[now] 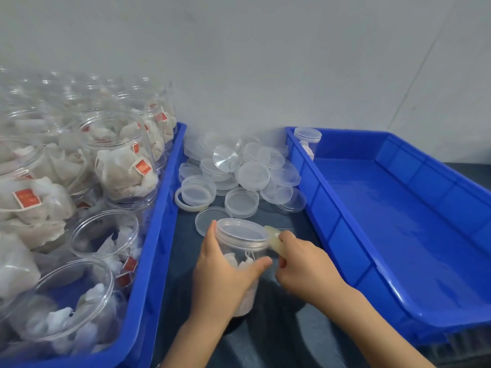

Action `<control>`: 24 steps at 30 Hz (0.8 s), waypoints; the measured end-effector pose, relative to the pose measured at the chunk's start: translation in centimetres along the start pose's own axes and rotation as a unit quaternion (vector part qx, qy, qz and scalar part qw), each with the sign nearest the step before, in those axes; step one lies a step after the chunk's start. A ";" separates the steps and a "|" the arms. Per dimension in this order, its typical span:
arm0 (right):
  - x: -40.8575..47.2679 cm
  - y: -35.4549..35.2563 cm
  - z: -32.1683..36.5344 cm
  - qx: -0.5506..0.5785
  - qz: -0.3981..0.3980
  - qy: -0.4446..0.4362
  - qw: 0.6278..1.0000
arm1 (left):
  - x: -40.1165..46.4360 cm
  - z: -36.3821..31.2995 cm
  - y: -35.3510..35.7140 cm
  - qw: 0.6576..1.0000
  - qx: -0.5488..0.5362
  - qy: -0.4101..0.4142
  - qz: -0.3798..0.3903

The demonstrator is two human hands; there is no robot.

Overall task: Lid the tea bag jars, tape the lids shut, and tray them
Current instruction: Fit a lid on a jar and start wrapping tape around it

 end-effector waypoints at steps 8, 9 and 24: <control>0.6 -1.6 -2.1 0.219 0.078 0.007 0.973 | 1.3 1.8 -1.0 0.993 -0.108 -0.023 -0.037; 0.6 -1.6 -2.7 0.254 0.088 0.022 0.963 | 1.5 2.0 -1.0 0.991 -0.130 -0.027 -0.034; 4.2 -0.6 -2.2 -0.078 -0.092 -0.045 0.992 | 2.0 2.2 -0.9 0.985 -0.171 -0.034 0.008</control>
Point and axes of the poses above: each hand's wrist, its own x-axis towards the middle knuckle, its own y-axis out of the palm, z = x × y, the point moved 8 cm from there along x, towards the middle knuckle, and after that the axes turned 14 degrees about y, right-handed, at the moved point
